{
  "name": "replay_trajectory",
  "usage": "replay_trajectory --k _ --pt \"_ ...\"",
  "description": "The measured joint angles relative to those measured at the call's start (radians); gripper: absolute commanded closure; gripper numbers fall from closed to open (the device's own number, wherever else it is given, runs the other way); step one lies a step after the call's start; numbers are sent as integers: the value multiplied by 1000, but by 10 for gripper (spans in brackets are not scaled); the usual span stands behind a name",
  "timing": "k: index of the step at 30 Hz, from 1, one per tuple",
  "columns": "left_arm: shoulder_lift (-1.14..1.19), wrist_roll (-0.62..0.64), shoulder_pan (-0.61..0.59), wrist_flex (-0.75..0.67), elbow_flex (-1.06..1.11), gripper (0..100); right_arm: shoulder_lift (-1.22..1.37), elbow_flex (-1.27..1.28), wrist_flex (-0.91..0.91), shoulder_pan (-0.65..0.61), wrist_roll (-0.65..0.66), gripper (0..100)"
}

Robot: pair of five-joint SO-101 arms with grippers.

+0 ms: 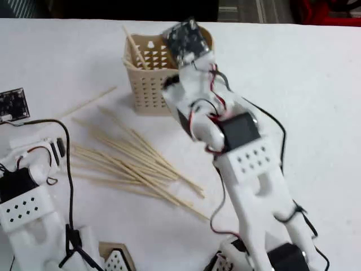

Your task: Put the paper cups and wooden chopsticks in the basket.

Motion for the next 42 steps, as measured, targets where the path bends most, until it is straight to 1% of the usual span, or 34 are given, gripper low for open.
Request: replay_trajectory --k 2,6,11,14,18,21,25,28,30,33,35,38,42 --pt "0 -40 0 0 -15 797 -46 0 86 0 51 979" --pt "0 -127 3 25 -64 797 -112 8 221 0 78 980" --pt "0 -282 94 152 -149 793 -186 173 238 0 83 980" --pt "0 -407 161 232 -176 790 -242 325 187 18 83 980" --pt "0 -563 239 295 -180 737 -328 549 57 103 83 978" --pt "0 -617 284 308 -180 728 -376 710 -66 172 81 978" --pt "11 -660 354 308 -180 729 -402 879 -207 221 81 978" --pt "84 -703 423 308 -180 729 -405 945 -278 256 81 978" --pt "166 -747 471 308 -180 729 -405 964 -313 282 52 978" --pt "290 -835 545 305 -180 729 -405 971 -344 328 17 978" --pt "354 -868 589 282 -180 729 -405 971 -350 356 3 978" --pt "422 -885 657 249 -180 729 -405 971 -353 390 -23 978" --pt "499 -887 738 201 -181 729 -405 971 -353 400 -31 978"
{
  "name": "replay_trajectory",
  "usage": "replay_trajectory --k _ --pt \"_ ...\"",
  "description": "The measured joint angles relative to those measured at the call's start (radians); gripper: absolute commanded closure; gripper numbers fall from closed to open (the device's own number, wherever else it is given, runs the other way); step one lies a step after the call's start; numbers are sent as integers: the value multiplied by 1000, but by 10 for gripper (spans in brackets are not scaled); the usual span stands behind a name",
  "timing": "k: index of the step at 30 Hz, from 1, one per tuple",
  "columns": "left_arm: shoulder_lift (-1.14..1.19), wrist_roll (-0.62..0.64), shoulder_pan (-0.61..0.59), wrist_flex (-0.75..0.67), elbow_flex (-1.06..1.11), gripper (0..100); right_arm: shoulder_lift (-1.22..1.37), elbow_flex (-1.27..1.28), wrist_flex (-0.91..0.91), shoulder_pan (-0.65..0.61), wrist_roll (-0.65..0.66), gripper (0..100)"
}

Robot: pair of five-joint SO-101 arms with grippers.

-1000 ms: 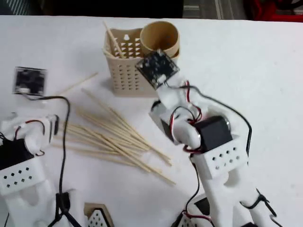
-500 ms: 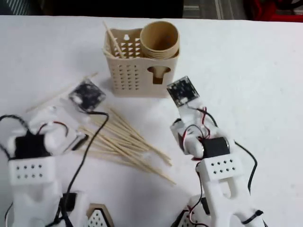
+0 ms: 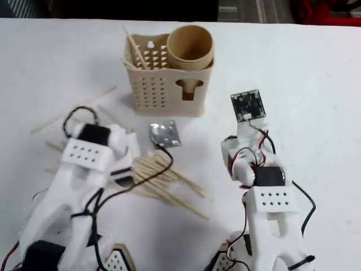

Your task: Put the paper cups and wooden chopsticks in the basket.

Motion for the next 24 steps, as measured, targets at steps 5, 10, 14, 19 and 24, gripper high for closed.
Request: replay_trajectory --k 5,10,14,19,24 --pt "137 0 31 -72 0 729 0 0 0 0 0 978" --pt "256 0 37 -144 0 729 0 11 -2 0 0 978" --pt "330 0 37 -212 0 759 0 11 -2 0 0 978" --pt "385 0 37 -253 0 834 0 11 -2 0 0 978" --pt "388 0 66 -255 0 886 0 11 -2 0 0 978"
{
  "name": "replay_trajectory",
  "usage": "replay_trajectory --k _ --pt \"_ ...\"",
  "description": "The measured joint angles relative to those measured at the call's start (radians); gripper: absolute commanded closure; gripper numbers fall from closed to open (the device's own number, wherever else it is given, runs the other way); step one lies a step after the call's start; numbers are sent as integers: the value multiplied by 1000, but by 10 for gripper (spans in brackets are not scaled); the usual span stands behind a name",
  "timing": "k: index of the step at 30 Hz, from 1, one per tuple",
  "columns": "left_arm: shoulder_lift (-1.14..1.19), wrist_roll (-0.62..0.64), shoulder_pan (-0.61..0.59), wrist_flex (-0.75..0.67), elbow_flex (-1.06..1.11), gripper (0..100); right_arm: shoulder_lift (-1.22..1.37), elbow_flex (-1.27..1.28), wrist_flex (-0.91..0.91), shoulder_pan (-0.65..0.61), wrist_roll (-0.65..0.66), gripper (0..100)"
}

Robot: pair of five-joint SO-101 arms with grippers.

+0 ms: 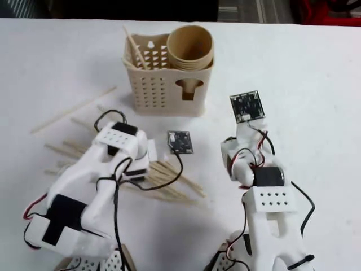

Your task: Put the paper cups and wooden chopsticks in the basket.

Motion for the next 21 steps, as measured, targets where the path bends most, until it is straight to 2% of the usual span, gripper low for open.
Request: replay_trajectory --k 6,16,21 --pt "-2 -3 35 23 -9 979 0 0 0 0 0 978" --pt "-2 -2 61 66 -15 976 0 0 0 0 0 978" --pt "-2 54 63 94 -17 976 0 0 0 0 0 978"
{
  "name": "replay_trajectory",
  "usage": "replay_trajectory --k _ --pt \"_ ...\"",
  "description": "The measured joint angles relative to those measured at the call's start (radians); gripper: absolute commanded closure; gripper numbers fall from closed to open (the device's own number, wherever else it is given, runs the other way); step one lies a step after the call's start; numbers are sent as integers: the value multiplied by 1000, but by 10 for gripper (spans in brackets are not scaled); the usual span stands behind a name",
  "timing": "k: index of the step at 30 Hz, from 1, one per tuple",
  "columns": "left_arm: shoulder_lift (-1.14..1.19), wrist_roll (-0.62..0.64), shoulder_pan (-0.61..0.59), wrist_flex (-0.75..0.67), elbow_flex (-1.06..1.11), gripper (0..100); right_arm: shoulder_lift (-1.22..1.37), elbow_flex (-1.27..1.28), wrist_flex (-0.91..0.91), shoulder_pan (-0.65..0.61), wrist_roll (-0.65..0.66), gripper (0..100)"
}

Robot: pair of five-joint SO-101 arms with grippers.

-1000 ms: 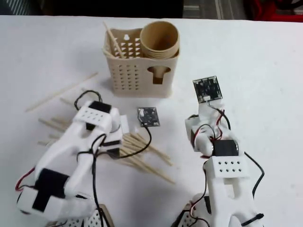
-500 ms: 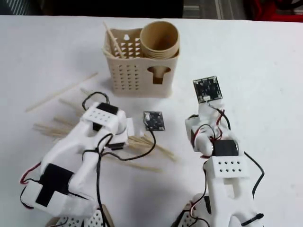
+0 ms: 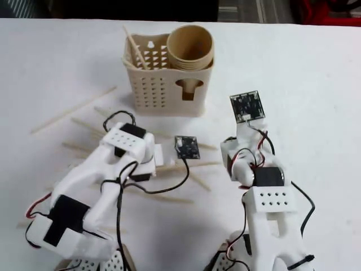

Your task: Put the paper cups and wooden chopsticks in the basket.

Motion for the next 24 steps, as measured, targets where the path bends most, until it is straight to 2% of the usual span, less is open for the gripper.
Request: replay_trajectory --k 5,14,19,24 --pt "-81 9 -2 75 -6 976 0 0 0 0 0 978" --pt "-431 34 -5 184 -6 977 0 0 0 0 0 978" --pt "-523 114 -69 198 -64 977 -2 0 -8 35 -3 978" --pt "-534 130 -132 252 -173 977 -2 0 -37 80 -6 978"
